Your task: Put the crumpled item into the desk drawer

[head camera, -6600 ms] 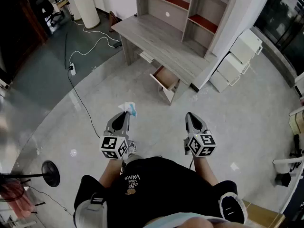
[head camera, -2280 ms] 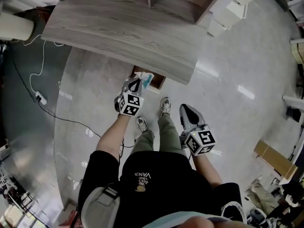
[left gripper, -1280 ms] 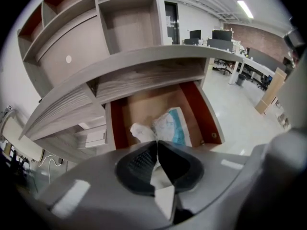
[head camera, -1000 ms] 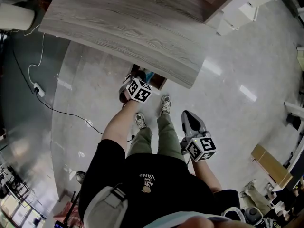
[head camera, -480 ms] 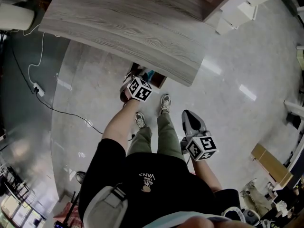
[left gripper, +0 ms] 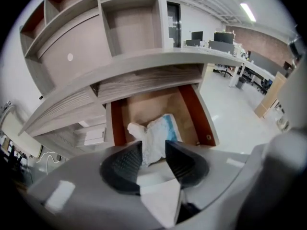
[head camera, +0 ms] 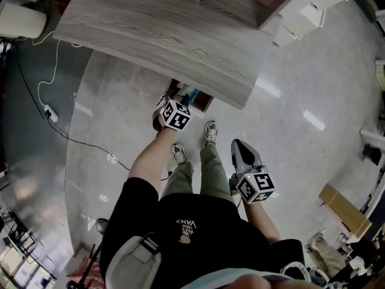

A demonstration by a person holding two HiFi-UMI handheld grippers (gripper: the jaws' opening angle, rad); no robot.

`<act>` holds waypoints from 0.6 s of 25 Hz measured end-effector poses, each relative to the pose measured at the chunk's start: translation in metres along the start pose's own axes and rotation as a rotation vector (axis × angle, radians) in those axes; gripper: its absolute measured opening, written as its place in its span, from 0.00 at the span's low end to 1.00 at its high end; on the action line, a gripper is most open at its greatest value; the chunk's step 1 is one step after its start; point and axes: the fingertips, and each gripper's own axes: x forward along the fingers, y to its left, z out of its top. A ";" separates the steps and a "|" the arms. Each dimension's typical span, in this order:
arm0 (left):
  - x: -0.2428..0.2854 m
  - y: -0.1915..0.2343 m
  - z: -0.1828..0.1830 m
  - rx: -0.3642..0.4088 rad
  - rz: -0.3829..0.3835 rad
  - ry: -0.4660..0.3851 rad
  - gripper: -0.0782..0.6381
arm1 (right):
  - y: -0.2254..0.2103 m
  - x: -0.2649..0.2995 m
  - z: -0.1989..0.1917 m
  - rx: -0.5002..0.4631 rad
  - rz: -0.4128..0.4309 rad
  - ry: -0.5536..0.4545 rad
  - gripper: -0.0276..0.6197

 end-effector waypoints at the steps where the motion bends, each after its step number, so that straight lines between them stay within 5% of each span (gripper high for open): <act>1: -0.003 0.000 0.002 -0.006 -0.001 -0.011 0.33 | 0.002 0.000 0.000 -0.002 0.002 -0.002 0.05; 15: -0.063 0.010 0.033 -0.048 -0.018 -0.191 0.33 | 0.033 0.000 0.007 -0.046 0.030 -0.037 0.05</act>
